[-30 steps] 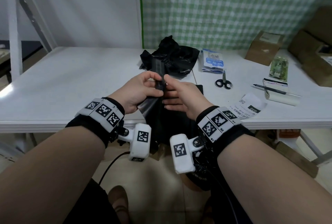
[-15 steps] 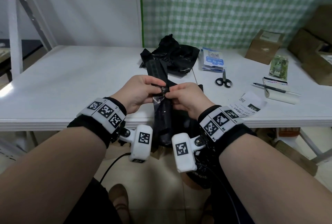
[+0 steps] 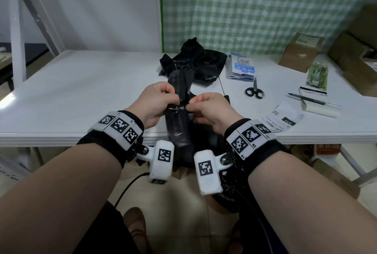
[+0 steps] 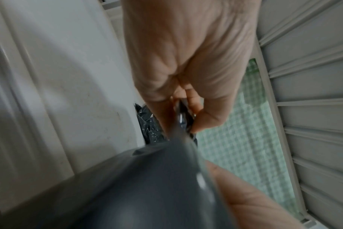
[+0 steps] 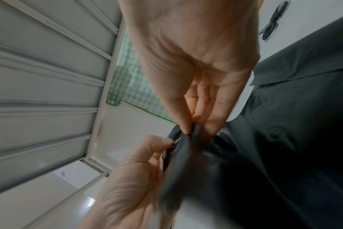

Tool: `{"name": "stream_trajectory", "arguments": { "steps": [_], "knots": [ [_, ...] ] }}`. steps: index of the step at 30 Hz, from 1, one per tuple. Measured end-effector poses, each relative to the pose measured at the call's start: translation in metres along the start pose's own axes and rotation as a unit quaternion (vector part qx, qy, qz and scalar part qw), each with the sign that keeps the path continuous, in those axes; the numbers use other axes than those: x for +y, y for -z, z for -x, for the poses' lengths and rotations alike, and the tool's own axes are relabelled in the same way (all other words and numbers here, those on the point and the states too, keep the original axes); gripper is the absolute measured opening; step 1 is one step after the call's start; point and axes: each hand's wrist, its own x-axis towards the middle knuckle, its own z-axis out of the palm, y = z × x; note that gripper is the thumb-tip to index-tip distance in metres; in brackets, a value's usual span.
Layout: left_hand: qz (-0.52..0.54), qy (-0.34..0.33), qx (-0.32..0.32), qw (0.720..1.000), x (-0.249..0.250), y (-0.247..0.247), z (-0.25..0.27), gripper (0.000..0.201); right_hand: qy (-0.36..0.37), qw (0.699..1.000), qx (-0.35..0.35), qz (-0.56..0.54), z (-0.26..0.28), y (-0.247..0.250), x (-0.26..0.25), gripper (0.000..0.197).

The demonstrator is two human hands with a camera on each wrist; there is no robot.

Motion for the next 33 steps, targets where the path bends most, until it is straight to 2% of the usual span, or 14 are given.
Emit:
{"name": "stream_trajectory", "arguments": {
  "steps": [4, 7, 9, 11, 14, 16, 17, 18, 21, 23, 25, 27, 30, 33],
  "knots": [
    [0.000, 0.008, 0.014, 1.000, 0.001, 0.003, -0.002, 0.038, -0.015, 1.000, 0.024, 0.010, -0.003, 0.001, 0.001, 0.024],
    [-0.006, 0.020, 0.053, 0.998, 0.002, 0.006, -0.003, 0.041, -0.034, 0.997, 0.067, 0.013, -0.009, 0.008, 0.003, 0.022],
    [0.016, 0.043, 0.060, 0.997, 0.002, 0.009, -0.003, 0.042, -0.043, 0.994, 0.093, -0.045, -0.010, 0.012, 0.002, 0.019],
    [0.025, 0.069, 0.017, 0.997, 0.002, 0.013, -0.002, 0.041, -0.064, 0.980, 0.100, -0.159, -0.009, 0.016, 0.000, 0.023],
    [-0.084, 0.098, -0.062, 0.990, -0.005, 0.019, -0.001, 0.045, -0.085, 0.961, 0.069, -0.253, -0.006, 0.021, -0.005, 0.027],
    [-0.175, 0.098, -0.039, 0.979, -0.014, 0.019, -0.004, 0.029, -0.085, 0.955, 0.056, -0.280, -0.005, 0.022, -0.008, 0.028],
    [-0.197, 0.098, -0.012, 0.975, -0.017, 0.019, -0.005, 0.017, -0.084, 0.953, 0.050, -0.287, -0.004, 0.021, -0.008, 0.026],
    [-0.197, 0.101, 0.010, 0.975, -0.020, 0.020, -0.007, 0.014, -0.080, 0.954, 0.033, -0.286, -0.003, 0.020, -0.008, 0.024],
    [-0.090, 0.125, 0.093, 0.984, -0.024, 0.025, -0.013, 0.025, -0.051, 0.981, -0.033, -0.183, -0.006, 0.020, -0.002, 0.034],
    [0.071, 0.144, 0.118, 0.980, -0.019, 0.029, -0.015, 0.028, -0.026, 0.995, -0.061, -0.080, -0.007, 0.022, 0.004, 0.037],
    [0.221, 0.154, 0.082, 0.960, -0.012, 0.031, -0.013, 0.037, -0.018, 1.000, -0.017, 0.015, -0.007, 0.024, 0.010, 0.027],
    [0.270, 0.153, 0.041, 0.950, -0.008, 0.026, -0.011, 0.041, -0.026, 0.998, 0.028, 0.050, -0.008, 0.025, 0.012, 0.007],
    [0.218, 0.148, -0.018, 0.965, -0.007, 0.019, -0.007, 0.035, -0.062, 0.997, 0.047, 0.022, -0.008, 0.026, 0.014, 0.013],
    [0.083, 0.130, -0.087, 0.984, -0.005, 0.022, -0.001, 0.023, -0.093, 0.988, 0.052, -0.110, -0.008, 0.033, 0.014, 0.017]
  ]
}}
